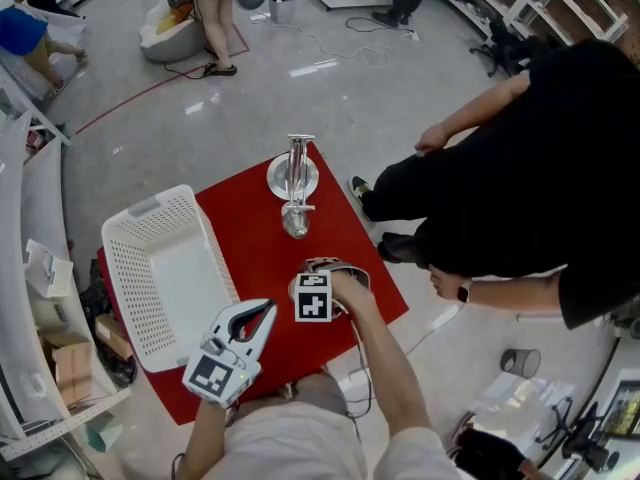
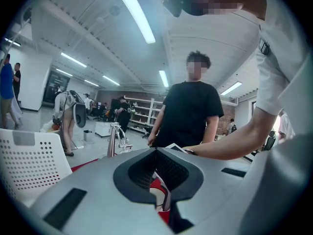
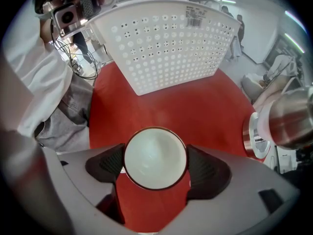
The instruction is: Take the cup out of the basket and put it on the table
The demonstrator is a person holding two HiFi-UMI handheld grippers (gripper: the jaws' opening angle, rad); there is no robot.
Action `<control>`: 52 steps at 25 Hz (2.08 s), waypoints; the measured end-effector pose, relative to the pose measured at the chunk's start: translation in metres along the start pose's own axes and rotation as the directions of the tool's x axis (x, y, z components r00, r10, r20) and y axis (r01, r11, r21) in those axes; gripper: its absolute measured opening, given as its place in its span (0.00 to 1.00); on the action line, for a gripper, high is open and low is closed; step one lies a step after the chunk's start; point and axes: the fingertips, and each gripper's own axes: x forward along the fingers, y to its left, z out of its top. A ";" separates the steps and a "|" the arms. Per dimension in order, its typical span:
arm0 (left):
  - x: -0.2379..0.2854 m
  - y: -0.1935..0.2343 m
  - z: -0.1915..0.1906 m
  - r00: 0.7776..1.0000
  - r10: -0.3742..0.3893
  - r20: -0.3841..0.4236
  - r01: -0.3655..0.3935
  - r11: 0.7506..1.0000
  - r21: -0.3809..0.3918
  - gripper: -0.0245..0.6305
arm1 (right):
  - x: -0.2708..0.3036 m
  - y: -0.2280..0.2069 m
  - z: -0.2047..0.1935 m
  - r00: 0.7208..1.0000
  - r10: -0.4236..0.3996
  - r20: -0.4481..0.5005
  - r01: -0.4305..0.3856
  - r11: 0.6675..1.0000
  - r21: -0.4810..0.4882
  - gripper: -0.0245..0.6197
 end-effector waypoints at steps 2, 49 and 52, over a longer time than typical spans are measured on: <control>0.000 0.000 0.000 1.000 0.000 0.000 0.000 1.000 -0.001 0.05 | 0.001 0.001 0.003 1.000 -0.001 0.010 0.001 1.000 -0.004 0.65; -0.032 -0.035 0.041 0.991 -0.071 0.116 0.070 0.997 0.018 0.05 | -0.270 0.074 0.073 0.087 -0.624 0.777 0.018 0.781 0.625 0.05; -0.034 -0.036 0.040 0.991 -0.069 0.114 0.067 0.998 0.016 0.05 | -0.265 0.079 0.076 0.102 -0.616 0.781 0.017 0.786 0.617 0.05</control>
